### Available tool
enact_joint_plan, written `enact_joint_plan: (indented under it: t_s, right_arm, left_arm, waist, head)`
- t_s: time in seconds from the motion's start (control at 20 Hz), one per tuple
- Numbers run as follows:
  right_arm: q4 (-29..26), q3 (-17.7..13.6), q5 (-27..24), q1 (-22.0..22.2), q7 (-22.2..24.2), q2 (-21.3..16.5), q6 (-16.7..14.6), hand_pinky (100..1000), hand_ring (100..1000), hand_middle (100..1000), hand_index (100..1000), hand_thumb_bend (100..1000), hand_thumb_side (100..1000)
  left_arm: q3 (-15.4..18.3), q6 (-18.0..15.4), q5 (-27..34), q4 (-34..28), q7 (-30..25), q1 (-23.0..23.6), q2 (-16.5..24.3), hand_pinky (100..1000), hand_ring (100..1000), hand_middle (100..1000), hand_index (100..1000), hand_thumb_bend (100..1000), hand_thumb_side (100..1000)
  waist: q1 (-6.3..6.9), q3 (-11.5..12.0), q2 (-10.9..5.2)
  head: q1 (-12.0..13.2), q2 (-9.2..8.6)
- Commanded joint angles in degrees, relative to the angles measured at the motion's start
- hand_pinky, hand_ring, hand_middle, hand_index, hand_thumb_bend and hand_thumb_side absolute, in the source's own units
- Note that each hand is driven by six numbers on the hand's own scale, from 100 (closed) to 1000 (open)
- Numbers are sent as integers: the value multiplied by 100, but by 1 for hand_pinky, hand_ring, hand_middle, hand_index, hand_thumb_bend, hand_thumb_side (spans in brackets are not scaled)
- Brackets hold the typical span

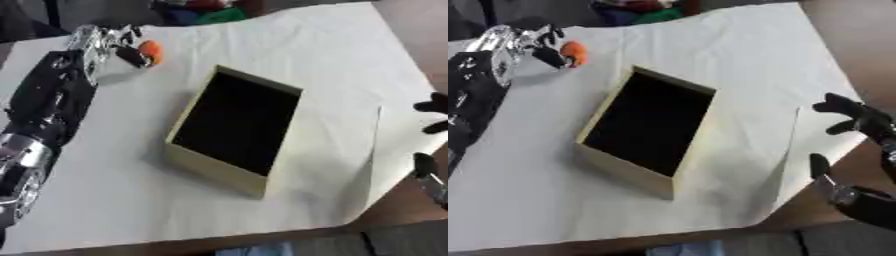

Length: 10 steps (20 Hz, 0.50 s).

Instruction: Pick up objects on the table and place them in the box.

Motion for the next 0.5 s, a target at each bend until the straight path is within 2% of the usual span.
enact_joint_plan:
  t_s: [0.05,0.3,0.5]
  right_arm:
    - [-110,-41,-39,-53,13,-36,-17,676,891,827,1000,100,301]
    - [-105,-39,-42,-50,22,-30,-25,677,891,827,1000,100,302]
    - [-105,-38,-45,-53,24,-27,-30,677,891,827,1000,100,302]
  left_arm:
    - [42,5,-106,-49,-10,-76,114,754,664,671,850,273,399]
    - [47,15,-118,-52,216,-26,78,739,643,648,831,230,405]
    - [38,7,-63,-68,486,11,44,742,651,659,842,250,410]
  waist:
    - [-29,15,-83]
    - [-39,14,-75]
    - [-45,5,-72]
  head:
    - [-20,-46]
    - [-19,-54]
    - [-14,-70]
